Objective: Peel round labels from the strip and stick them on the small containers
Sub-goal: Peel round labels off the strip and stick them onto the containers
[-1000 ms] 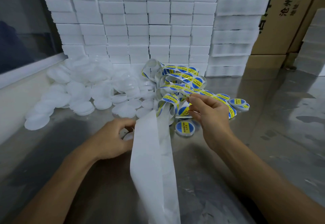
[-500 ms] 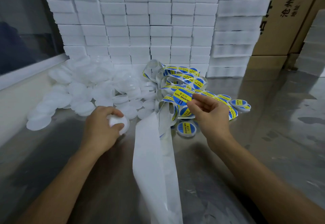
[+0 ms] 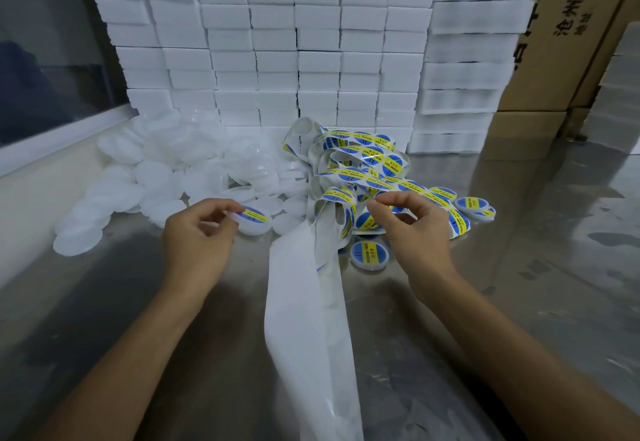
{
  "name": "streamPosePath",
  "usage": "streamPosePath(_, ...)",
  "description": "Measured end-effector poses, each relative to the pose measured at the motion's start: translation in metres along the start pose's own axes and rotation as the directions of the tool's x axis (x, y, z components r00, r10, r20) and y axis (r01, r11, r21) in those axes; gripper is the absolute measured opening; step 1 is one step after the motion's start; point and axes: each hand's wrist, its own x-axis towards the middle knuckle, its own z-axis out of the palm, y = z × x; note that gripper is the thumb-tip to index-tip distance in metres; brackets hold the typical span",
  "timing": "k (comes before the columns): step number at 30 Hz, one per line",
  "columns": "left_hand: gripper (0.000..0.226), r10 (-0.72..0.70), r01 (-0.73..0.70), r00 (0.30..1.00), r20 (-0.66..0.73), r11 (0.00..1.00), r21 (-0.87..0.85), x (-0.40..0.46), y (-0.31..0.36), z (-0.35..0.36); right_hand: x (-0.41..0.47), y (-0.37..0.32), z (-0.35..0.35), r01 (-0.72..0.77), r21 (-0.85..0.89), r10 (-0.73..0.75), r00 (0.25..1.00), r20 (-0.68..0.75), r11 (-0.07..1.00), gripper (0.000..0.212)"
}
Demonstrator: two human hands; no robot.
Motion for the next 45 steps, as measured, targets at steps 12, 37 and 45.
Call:
streamPosePath(12,0.017,-0.159,0.165,0.986,0.044,0.953,-0.254,-0.003,0.006,0.005,0.000,0.004,0.000,0.015,-0.123,-0.005,0.997,0.081,0.992,0.012)
streamPosePath(37,0.015,-0.277,0.421,0.904,0.327,0.720,-0.552,-0.012,0.023,0.008,-0.008,-0.010,0.008,0.089,0.086,-0.095,0.993,0.072,0.992,0.017)
streamPosePath(45,0.016,-0.333,0.404,0.914,0.233,0.804,-0.436,-0.010,0.010,0.011,-0.008,-0.012,0.006,-0.012,0.123,0.005,0.999,0.052,0.992,0.012)
